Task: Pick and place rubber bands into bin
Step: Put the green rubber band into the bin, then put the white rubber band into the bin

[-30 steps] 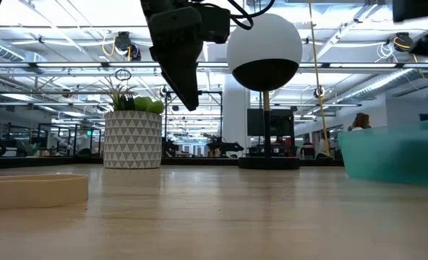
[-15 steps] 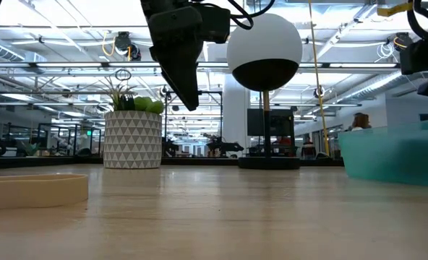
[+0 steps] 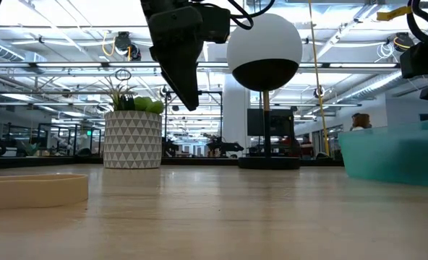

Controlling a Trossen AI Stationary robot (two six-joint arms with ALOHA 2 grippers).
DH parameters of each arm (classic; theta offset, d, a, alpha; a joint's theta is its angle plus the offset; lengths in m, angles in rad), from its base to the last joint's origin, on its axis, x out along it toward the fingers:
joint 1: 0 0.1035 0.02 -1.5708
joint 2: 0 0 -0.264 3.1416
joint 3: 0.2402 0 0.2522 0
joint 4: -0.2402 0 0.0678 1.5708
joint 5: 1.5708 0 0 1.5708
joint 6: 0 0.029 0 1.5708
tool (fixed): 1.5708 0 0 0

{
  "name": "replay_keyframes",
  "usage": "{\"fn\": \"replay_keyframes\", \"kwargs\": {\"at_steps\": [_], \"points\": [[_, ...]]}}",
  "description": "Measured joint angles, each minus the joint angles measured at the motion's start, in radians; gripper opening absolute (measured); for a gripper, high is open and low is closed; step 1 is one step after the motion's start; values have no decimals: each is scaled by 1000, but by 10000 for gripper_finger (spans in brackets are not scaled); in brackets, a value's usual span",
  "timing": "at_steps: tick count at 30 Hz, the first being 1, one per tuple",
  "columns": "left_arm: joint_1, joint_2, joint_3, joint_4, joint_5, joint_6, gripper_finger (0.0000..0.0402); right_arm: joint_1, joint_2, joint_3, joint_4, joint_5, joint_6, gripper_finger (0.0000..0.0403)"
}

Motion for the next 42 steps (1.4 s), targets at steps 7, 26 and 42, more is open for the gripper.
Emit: {"fn": "replay_keyframes", "kwargs": {"at_steps": [7,26,42], "points": [[0,0,0,0,0,4,246,0,-23,1,-11,0,22,134],[-18,-1,0,-203,83,-41,246,0,-208,52,59,123,-79,150],[-338,-11,0,-240,31,-433,246,0,-209,53,243,219,-322,149]]}}
